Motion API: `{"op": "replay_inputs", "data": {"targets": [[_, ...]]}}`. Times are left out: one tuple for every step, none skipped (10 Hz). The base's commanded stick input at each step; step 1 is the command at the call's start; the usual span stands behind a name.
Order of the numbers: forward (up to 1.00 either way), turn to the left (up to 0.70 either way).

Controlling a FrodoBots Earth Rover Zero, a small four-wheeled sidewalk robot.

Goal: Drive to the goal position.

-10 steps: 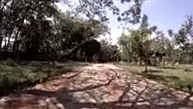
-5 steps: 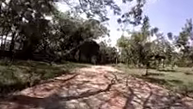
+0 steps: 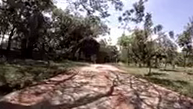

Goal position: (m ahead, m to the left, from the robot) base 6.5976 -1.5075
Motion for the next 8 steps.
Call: {"op": "replay_inputs", "data": {"targets": [[0.70,0.00],[0.70,0.00],[0.70,0.00],[0.70,0.00],[0.70,0.00],[0.70,0.00],[0.70,0.00],[0.70,0.00]]}}
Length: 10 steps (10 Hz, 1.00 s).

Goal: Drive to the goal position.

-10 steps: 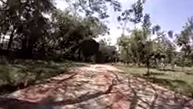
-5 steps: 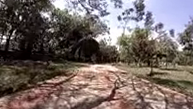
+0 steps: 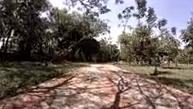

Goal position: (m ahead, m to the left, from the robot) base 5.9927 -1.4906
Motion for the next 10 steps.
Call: {"op": "replay_inputs", "data": {"targets": [[0.70,0.00],[0.70,0.00],[0.70,0.00],[0.70,0.00],[0.70,0.00],[0.70,0.00],[0.70,0.00],[0.70,0.00],[0.70,-0.19],[0.70,-0.35]]}}
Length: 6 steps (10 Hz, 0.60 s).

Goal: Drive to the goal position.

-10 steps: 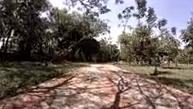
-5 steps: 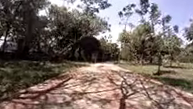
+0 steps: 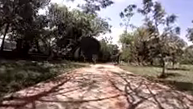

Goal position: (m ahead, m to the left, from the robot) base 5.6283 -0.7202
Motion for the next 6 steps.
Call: {"op": "replay_inputs", "data": {"targets": [[0.70,-0.35],[0.70,-0.35],[0.70,-0.35],[0.70,0.00],[0.70,0.00],[0.70,0.00]]}}
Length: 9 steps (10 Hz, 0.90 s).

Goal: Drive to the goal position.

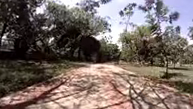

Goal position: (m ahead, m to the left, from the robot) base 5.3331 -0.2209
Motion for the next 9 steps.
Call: {"op": "replay_inputs", "data": {"targets": [[0.70,0.00],[0.70,0.00],[0.70,0.00],[0.70,0.00],[0.70,0.00],[0.70,0.00],[0.70,0.00],[0.70,0.00],[0.70,0.00]]}}
